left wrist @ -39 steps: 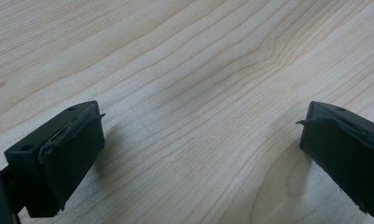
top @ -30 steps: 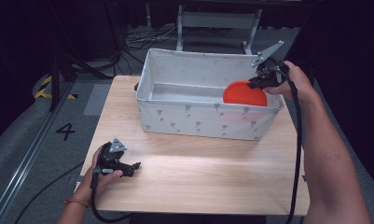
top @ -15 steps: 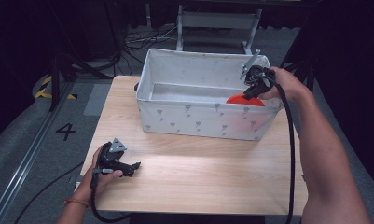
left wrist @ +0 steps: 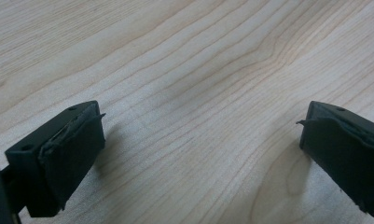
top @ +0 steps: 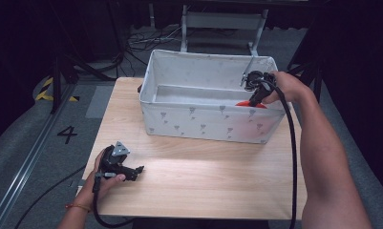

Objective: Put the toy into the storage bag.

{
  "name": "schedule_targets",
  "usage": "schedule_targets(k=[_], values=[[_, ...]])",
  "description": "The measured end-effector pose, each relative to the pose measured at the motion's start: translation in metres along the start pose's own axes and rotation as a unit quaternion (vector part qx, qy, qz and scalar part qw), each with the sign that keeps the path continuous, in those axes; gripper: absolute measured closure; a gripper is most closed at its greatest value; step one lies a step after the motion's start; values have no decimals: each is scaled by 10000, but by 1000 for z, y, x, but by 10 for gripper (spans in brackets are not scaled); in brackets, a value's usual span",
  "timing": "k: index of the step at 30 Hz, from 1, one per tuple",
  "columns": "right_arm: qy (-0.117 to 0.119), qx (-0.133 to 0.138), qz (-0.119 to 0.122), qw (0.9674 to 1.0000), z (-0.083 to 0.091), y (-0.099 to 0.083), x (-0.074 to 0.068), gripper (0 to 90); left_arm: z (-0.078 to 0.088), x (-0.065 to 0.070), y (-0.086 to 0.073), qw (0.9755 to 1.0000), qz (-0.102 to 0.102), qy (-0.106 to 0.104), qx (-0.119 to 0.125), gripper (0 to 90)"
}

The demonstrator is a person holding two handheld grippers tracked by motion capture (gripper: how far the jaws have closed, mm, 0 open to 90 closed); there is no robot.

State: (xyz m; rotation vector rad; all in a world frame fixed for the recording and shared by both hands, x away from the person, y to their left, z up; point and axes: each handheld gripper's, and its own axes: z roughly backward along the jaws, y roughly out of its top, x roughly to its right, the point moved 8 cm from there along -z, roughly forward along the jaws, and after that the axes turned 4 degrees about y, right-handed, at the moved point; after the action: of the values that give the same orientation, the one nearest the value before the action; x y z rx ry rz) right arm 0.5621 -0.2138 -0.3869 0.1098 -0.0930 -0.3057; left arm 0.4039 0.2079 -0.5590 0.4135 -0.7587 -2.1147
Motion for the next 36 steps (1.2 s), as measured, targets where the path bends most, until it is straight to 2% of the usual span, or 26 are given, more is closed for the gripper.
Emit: schedule_targets(k=[5, 10, 16, 18, 22, 24, 29, 30, 31, 33, 36], values=[[-8, -100, -76, 9999, -7, -5, 3, 817, 0, 0, 0, 10000, -14, -15, -4, 1], [125, -198, -70, 9997, -12, -10, 1, 813, 0, 0, 0, 10000, -2, -20, -3, 1], [181, -188, -79, 9996, -15, -12, -1, 805, 0, 0, 0, 10000, 0, -20, -1, 1], [58, -197, -130, 9997, -15, -14, 1, 780, 0, 0, 0, 10000, 0, -20, -1, 1], [12, 39, -223, 9997, -9, -14, 1, 750, 0, 0, 0, 10000, -1, -20, -1, 1], [-91, 149, -287, 9994, -4, -15, 2, 740, 0, 0, 0, 10000, -4, -22, -2, 1], [-285, 666, -479, 9962, 7, -13, 1, 689, 0, 0, 0, 10000, -1, -26, -6, 1], [-285, 666, -479, 9962, 7, -13, 1, 689, 0, 0, 0, 10000, -1, -26, -6, 1], [-311, 904, -535, 9940, 12, -13, 0, 686, 0, 0, 0, 10000, 9, -26, -20, 1], [-329, 1170, -588, 9908, 16, -10, -2, 668, 0, 0, 0, 10000, -7, -30, -2, 1], [-374, 1425, -667, 9868, 20, -7, -4, 637, 0, 0, 0, 10000, -21, -26, -4, 1]])
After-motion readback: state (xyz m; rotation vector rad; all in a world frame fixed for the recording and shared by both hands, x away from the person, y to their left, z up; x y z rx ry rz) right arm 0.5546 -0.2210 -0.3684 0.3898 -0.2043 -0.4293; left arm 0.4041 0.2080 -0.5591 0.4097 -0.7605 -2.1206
